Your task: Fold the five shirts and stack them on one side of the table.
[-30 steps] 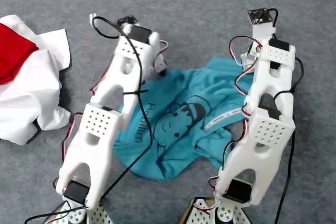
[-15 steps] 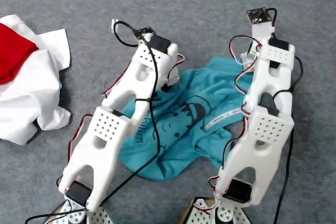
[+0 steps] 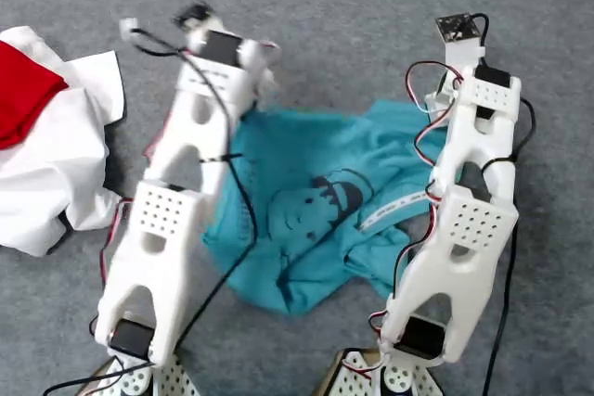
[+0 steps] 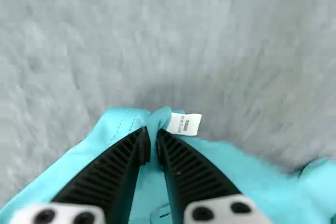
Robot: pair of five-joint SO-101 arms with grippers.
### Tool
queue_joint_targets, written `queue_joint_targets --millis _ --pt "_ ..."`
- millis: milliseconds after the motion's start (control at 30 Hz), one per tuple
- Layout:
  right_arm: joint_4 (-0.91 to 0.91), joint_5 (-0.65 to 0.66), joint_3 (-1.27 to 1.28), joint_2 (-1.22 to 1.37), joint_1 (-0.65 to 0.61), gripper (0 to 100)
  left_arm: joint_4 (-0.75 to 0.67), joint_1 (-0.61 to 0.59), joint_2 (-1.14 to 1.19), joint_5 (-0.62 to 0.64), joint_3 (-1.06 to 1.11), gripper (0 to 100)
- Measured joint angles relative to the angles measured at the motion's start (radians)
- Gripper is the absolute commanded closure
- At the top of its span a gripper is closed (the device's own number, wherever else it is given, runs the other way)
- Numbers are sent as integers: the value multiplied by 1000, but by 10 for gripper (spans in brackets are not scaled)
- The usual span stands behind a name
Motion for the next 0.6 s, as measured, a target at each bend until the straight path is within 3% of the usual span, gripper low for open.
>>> queue_joint_targets --millis 267,467,600 --pt "3 0 0 0 -3 995 -123 -118 15 6 -5 965" --pt "3 2 0 0 3 995 -133 -155 101 -12 34 760" --pt "3 20 0 0 0 995 -81 -164 104 -18 6 762"
